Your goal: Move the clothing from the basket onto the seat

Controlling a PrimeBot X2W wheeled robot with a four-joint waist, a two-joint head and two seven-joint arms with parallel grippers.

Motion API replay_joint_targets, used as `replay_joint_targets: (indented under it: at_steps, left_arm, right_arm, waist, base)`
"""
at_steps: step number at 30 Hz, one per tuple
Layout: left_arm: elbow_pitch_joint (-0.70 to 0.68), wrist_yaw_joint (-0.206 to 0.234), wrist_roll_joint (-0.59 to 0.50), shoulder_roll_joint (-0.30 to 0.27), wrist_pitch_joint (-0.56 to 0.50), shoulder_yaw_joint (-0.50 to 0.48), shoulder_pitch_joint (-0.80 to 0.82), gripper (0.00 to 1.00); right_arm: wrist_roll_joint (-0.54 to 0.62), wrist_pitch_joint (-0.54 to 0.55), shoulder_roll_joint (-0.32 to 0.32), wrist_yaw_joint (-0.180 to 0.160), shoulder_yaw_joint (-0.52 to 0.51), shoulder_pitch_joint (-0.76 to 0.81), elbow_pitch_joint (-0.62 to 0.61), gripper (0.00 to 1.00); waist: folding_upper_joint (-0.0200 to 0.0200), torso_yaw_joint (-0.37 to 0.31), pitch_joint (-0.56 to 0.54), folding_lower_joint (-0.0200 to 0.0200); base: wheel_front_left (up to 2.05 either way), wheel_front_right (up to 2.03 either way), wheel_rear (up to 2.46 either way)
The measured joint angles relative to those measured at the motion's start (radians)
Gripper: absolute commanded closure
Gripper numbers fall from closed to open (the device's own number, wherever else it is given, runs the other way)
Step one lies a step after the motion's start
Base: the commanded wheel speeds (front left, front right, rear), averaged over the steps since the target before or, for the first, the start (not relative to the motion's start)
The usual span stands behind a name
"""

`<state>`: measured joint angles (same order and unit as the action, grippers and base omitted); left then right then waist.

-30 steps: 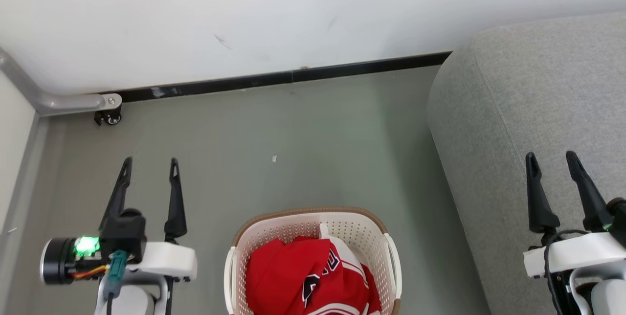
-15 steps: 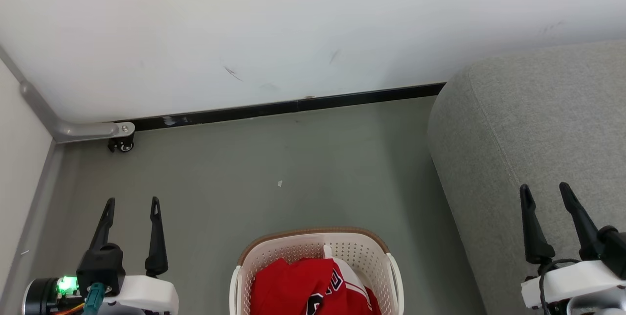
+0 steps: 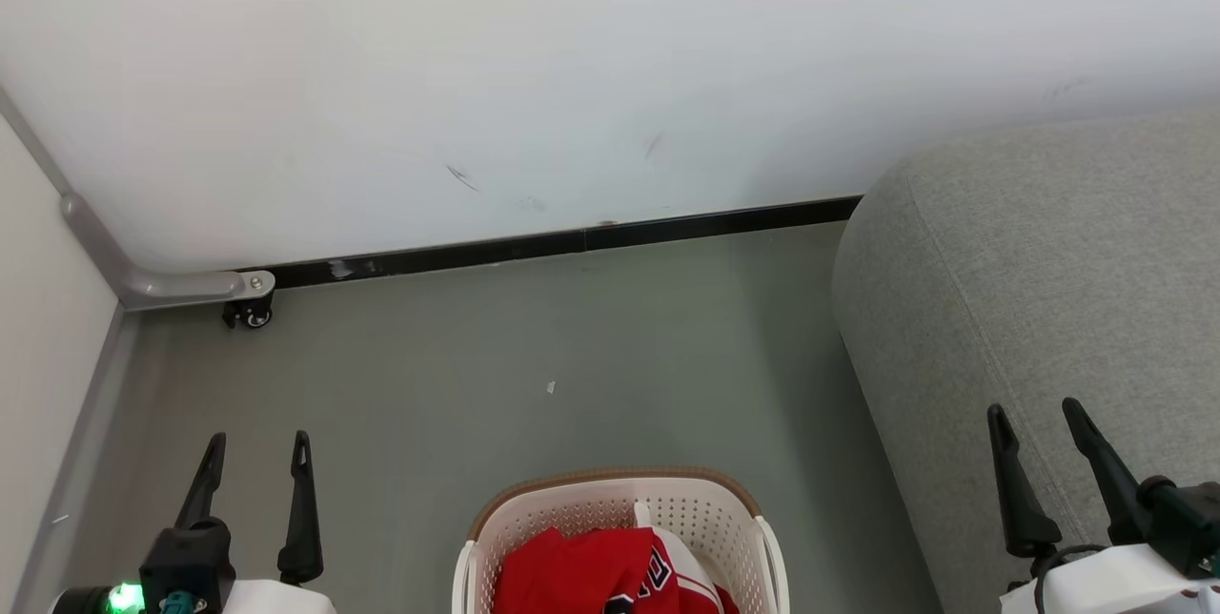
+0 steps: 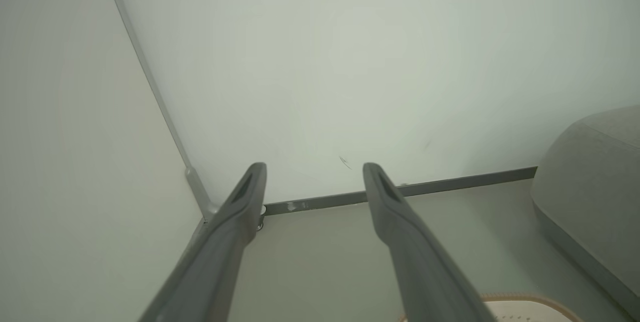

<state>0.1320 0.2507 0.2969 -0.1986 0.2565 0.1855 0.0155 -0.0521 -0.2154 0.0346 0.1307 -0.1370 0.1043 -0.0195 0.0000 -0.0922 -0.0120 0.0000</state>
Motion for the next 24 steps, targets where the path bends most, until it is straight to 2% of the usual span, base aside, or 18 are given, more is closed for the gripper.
replay_joint_targets:
  at_steps: [24]
  left_arm:
    - [-0.013,-0.051,0.017,0.001,0.000,-0.007,-0.048,0.00]
  right_arm:
    - [-0.011,0.032,0.000,0.000,0.026,0.057,-0.046,0.00]
  waist:
    - [0.0000,-0.006,-0.027,0.0000]
  base:
    - [0.00,0.00,0.00]
